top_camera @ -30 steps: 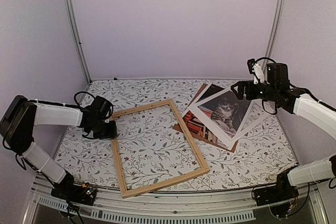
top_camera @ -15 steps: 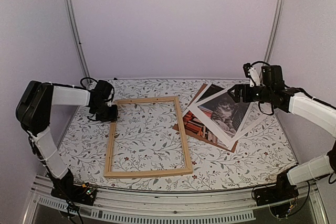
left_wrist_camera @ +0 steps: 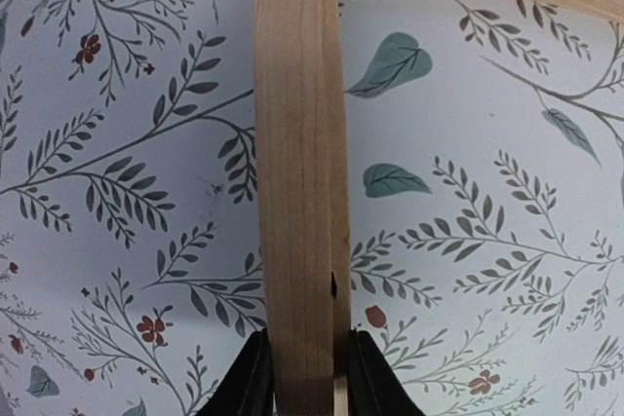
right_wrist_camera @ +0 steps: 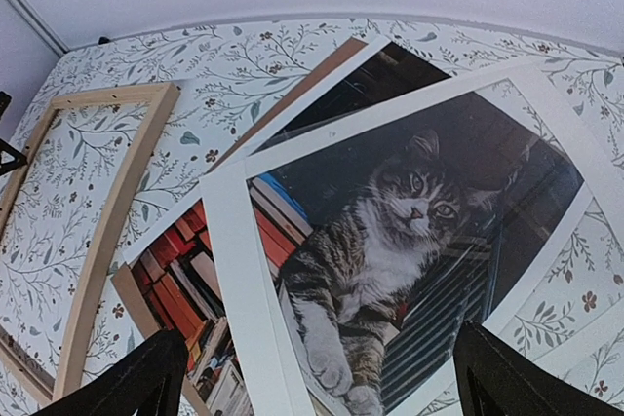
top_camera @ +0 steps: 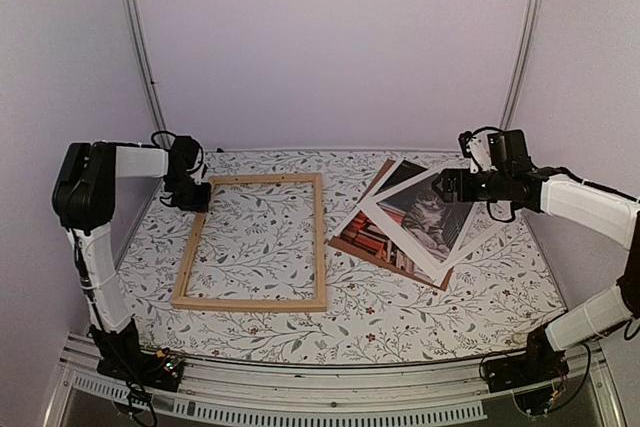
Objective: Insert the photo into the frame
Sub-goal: Move the frame body to the center of the board.
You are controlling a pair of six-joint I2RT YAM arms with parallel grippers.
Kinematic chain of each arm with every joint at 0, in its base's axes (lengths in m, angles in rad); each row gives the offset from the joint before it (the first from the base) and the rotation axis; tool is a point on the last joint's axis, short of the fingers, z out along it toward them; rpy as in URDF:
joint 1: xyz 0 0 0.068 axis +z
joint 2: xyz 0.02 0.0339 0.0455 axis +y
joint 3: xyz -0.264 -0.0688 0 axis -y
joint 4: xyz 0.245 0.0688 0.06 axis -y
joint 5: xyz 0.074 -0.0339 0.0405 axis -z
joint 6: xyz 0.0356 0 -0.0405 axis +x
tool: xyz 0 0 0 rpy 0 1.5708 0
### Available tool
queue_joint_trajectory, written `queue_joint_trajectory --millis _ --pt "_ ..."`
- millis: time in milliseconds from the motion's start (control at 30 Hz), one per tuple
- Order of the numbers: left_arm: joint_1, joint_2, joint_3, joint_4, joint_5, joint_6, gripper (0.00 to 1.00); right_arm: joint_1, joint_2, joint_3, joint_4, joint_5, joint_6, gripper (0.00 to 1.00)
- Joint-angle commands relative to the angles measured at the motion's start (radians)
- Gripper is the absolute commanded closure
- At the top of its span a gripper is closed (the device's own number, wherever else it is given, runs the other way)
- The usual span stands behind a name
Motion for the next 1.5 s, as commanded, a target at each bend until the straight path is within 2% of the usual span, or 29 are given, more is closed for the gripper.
queue_joint_trajectory --millis 0,100,233,367,400,433,467,633,867,1133,1467 --pt "0.017 0.057 0.049 -0.031 -0.054 0.094 0.73 0.007 0.062 0.03 -0.065 0.076 0.037 0.01" --pt "0.023 0.074 0.071 -0.035 -0.06 0.1 0.69 0.007 0.113 0.046 -0.09 0.117 0.069 0.01" --pt "0.03 0.056 0.096 -0.04 -0.091 0.089 0.52 -0.005 0.159 0.064 -0.119 0.215 0.118 0.01" --pt "0.031 -0.018 0.112 -0.034 -0.113 0.054 0.4 -0.093 0.167 0.045 -0.12 0.208 0.164 0.01" --pt "0.029 -0.041 0.11 -0.032 -0.115 0.042 0.36 -0.123 0.164 0.037 -0.118 0.201 0.177 0.01" --pt "0.029 -0.068 0.11 -0.029 -0.116 0.032 0.24 -0.151 0.161 0.03 -0.114 0.197 0.183 0.01" --pt "0.027 -0.089 0.11 -0.025 -0.112 0.021 0.19 -0.178 0.158 0.027 -0.112 0.195 0.188 0.01" --pt "-0.002 -0.193 0.1 -0.005 -0.054 -0.03 0.01 -0.286 0.2 0.07 -0.083 0.19 0.204 0.01" --pt "-0.107 -0.282 0.037 0.049 -0.036 -0.047 0.0 -0.336 0.425 0.325 -0.056 0.167 0.196 0.01" --pt "-0.155 -0.322 -0.008 0.067 0.018 -0.073 0.01 -0.348 0.743 0.685 -0.068 0.159 0.15 0.01" --pt "-0.191 -0.333 -0.037 0.078 0.045 -0.094 0.02 -0.384 1.023 0.952 -0.1 0.075 0.196 0.01"
